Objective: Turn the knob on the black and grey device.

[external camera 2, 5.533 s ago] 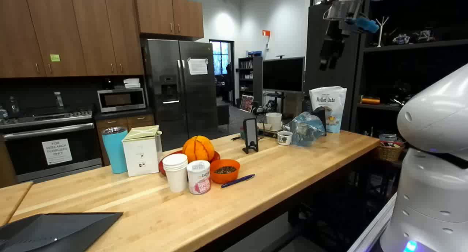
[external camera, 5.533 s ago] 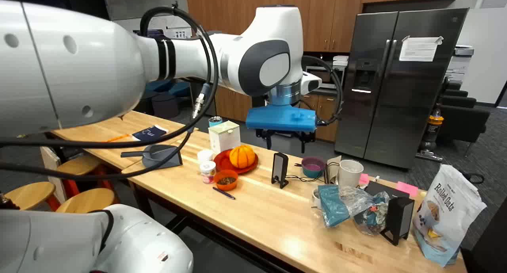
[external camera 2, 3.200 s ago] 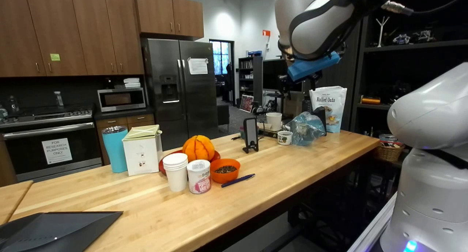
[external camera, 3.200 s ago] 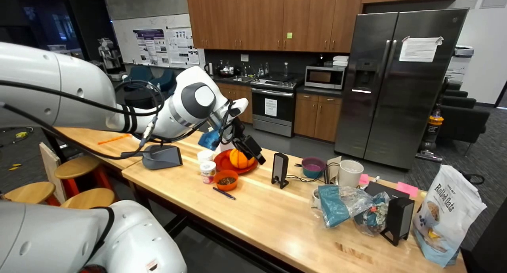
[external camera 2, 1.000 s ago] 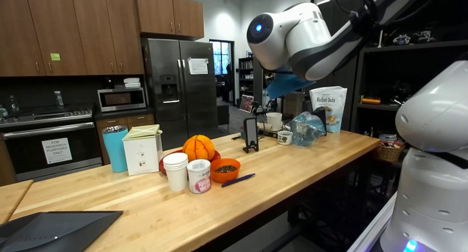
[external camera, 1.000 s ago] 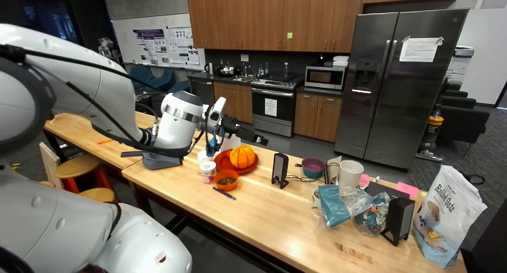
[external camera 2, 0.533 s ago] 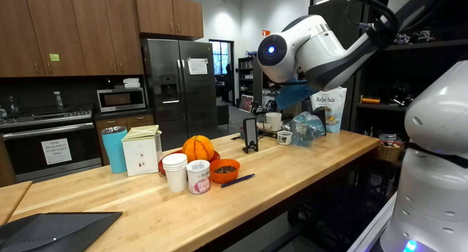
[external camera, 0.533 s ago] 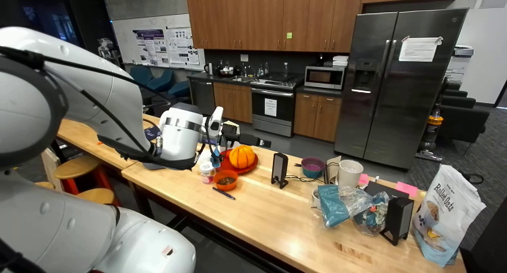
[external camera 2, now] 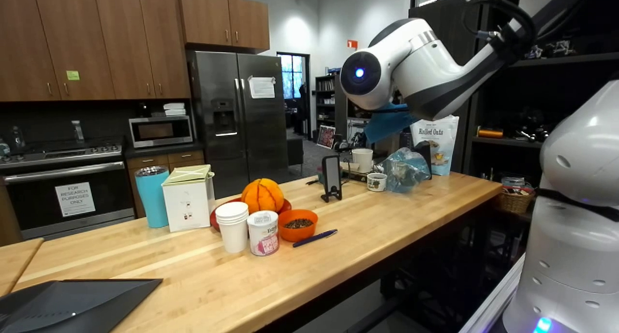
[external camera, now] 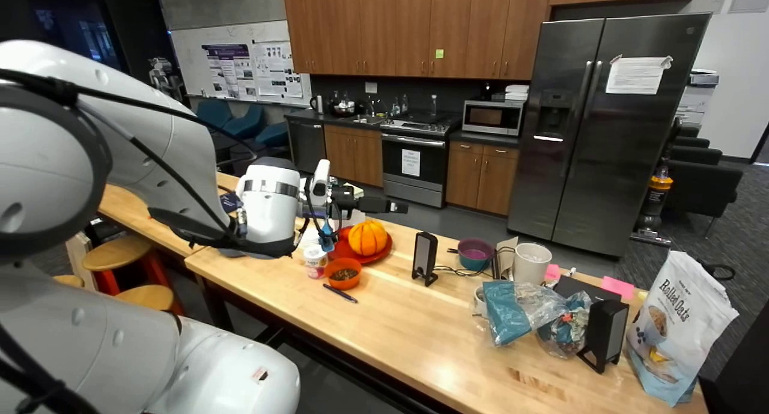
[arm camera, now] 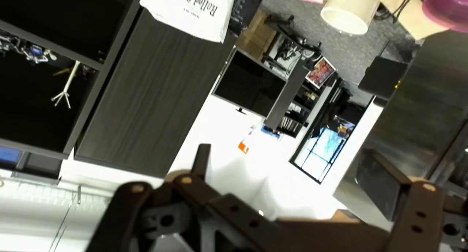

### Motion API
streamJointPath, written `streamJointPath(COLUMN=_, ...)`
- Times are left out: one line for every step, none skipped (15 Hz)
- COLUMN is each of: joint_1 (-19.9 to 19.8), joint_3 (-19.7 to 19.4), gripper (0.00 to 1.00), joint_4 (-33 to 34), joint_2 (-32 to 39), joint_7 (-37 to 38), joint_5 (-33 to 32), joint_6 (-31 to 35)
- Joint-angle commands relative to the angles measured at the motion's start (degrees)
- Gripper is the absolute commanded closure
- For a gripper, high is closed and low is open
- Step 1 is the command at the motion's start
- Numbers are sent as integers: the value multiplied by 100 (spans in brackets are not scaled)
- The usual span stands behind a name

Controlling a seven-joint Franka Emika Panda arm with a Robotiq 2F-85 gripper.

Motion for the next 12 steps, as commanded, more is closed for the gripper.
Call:
streamJointPath(joint_1=377, joint_3=-5, gripper=0, joint_4=-290, joint_2=61, joint_7=715, joint_5=-883, joint_6=-430)
streamJointPath(joint_1=465, joint_3=-48, gripper=0, joint_4=-328, joint_2=151, joint_7=746, joint_5=-1096, joint_6=-520)
streamJointPath(joint_1=485, joint_3=-86, gripper=0, joint_4=-195, joint_2=413, joint_7=718, joint_5=-1378, joint_6=-624)
streamJointPath(joint_1=525, joint_3=-180, gripper=0, joint_4=-245, joint_2=521, joint_7=684, joint_5=-1690, joint_6=-580)
streamJointPath(joint_1=516, joint_3=-224, gripper=0, joint_4=-257, joint_2=661, joint_7=662, joint_5=-2066, joint_6=-628)
streamJointPath(joint_1=463, joint_3=-262, gripper=0, joint_4=-258, joint_2=916, joint_7=746, joint_5=-2588, joint_6=-707)
streamJointPath(joint_1=113, joint_3=-96, gripper=0, joint_4=-260, joint_2=1106, joint_7=965, joint_5=-3100, joint_6=-507)
streamJointPath(joint_1=10, joint_3=-31, gripper=0, joint_4=-261, joint_2=1352, joint_7=1133, joint_5=-3562, joint_6=-598)
streamJointPath(joint_1=-155, joint_3=93, gripper=0, joint_4=-266, joint_2=1634, joint_7=1287, joint_5=-4043, joint_6=-765)
streamJointPath(joint_1=-249, joint_3=50, gripper=0, joint_4=-270, joint_2=1935, joint_7=1427, joint_5=-4525, joint_6=-981)
streamJointPath(joint_1=-342, joint_3=-17, gripper=0, joint_4=-272, joint_2=2224, joint_7=1607, joint_5=-4989, joint_6=-1206)
streamJointPath(joint_1=-429, joint_3=-129, gripper=0, joint_4=-275, joint_2=2511, joint_7=1766, joint_5=-5456, joint_6=-1422)
